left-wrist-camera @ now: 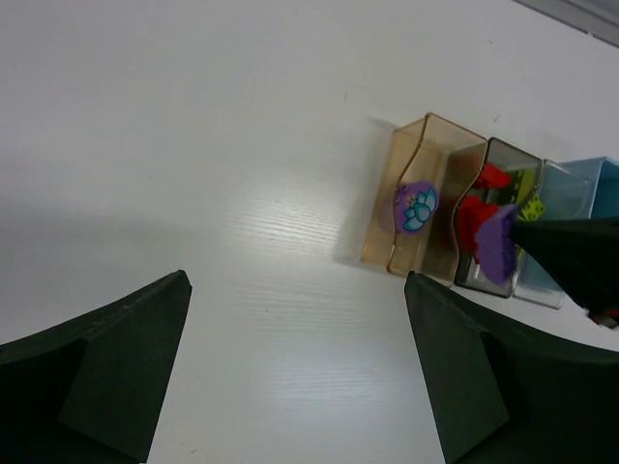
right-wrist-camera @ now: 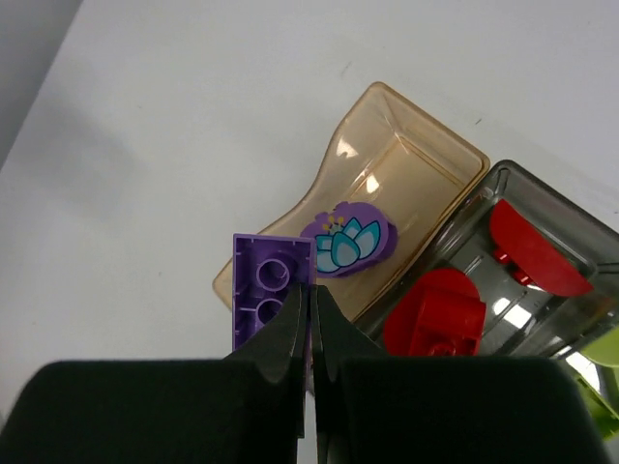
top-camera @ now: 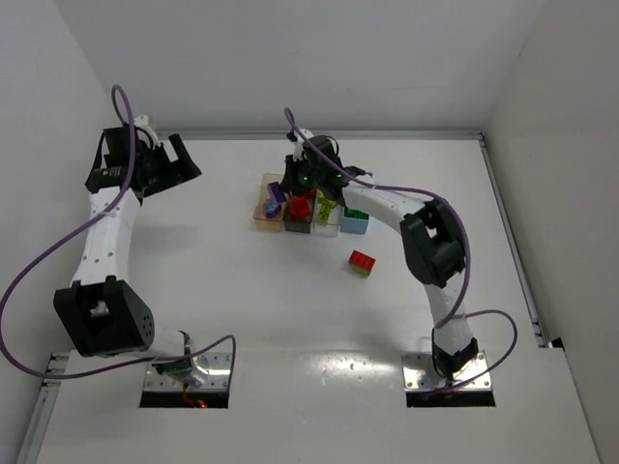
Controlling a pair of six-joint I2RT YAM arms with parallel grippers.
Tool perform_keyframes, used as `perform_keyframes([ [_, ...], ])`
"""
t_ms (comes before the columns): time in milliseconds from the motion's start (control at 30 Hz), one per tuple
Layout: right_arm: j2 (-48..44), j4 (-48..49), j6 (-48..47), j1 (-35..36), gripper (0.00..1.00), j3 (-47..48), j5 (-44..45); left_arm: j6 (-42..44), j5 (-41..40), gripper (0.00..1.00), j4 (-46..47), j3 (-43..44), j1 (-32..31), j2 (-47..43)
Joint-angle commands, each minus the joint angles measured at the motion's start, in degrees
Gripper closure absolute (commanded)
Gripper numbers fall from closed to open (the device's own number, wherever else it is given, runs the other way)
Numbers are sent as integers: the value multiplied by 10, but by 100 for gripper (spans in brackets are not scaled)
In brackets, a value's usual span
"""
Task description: Sort the legos into containers by color
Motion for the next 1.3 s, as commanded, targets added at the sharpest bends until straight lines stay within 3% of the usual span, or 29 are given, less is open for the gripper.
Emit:
perform_keyframes([
  [0, 33, 21, 19, 2, 100, 49, 14, 14, 22, 0, -7, 1, 18, -42],
  [200, 96, 21, 19, -4, 100, 123, 29, 14, 22, 0, -7, -18, 18, -53],
  [433, 134, 27, -3, 1, 95, 146, 55, 4, 33, 0, -7, -18, 18, -29],
  [700, 159, 50, -52, 6, 83, 171, 71, 23, 75, 0, -1, -25, 18, -29],
  [867, 164, 56, -89, 13, 67, 186, 57, 50, 153, 0, 26, -62, 18, -61],
  [1033, 80, 83, -151, 29, 57, 129, 13, 72, 198, 0, 66, -115, 11, -106],
  [1133, -46, 110, -207, 40, 49, 28, -26, 88, 211, 0, 108, -150, -6, -166],
  [1167, -46, 110, -216, 40, 48, 11, -26, 88, 211, 0, 114, -158, -6, -174],
  [1267, -137, 33, -248, 40, 38, -32, -67, 94, 217, 0, 114, -179, -22, -185],
])
